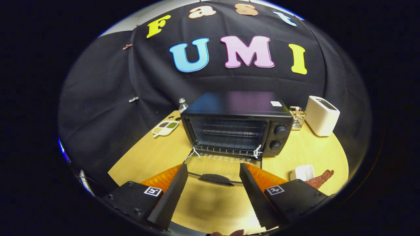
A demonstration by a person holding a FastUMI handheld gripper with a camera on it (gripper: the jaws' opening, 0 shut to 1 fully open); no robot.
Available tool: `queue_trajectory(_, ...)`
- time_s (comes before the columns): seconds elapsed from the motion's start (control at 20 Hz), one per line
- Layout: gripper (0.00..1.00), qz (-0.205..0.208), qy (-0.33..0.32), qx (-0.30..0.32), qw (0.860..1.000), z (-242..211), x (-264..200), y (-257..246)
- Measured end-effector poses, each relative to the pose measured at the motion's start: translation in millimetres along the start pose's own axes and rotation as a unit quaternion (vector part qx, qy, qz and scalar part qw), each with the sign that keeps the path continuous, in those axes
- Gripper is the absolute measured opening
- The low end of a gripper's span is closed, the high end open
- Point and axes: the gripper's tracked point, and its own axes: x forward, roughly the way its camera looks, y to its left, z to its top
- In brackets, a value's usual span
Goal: Open the toaster oven, put the food inside, and close the toaster oven door.
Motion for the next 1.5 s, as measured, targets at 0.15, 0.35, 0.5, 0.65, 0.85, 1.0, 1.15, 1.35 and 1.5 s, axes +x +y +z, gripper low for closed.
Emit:
queue_trajectory(0.15,0.98,-0.004,-0.018,-0.026,0.999,22,-28,-37)
queue_trajectory(0.35,0.97,0.010,-0.029,-0.058,0.998,46,-58,-76)
queue_trajectory(0.5,0.97,0.013,-0.018,-0.068,0.997,54,-72,-109)
queue_trajectory(0.65,0.97,0.008,0.021,-0.050,0.998,45,-76,-150)
queue_trajectory(0.85,0.97,-0.001,0.063,0.015,0.998,31,-73,-208)
queue_trajectory(1.0,0.99,-0.011,0.103,0.039,0.994,8,-66,-252)
queue_trajectory(1.15,0.99,-0.013,0.150,0.051,0.987,-22,-57,-284)
queue_trajectory(1.35,0.98,-0.002,0.196,0.086,0.977,-53,-50,-304)
queue_trajectory(1.5,0.97,0.014,0.216,0.124,0.968,-66,-43,-306)
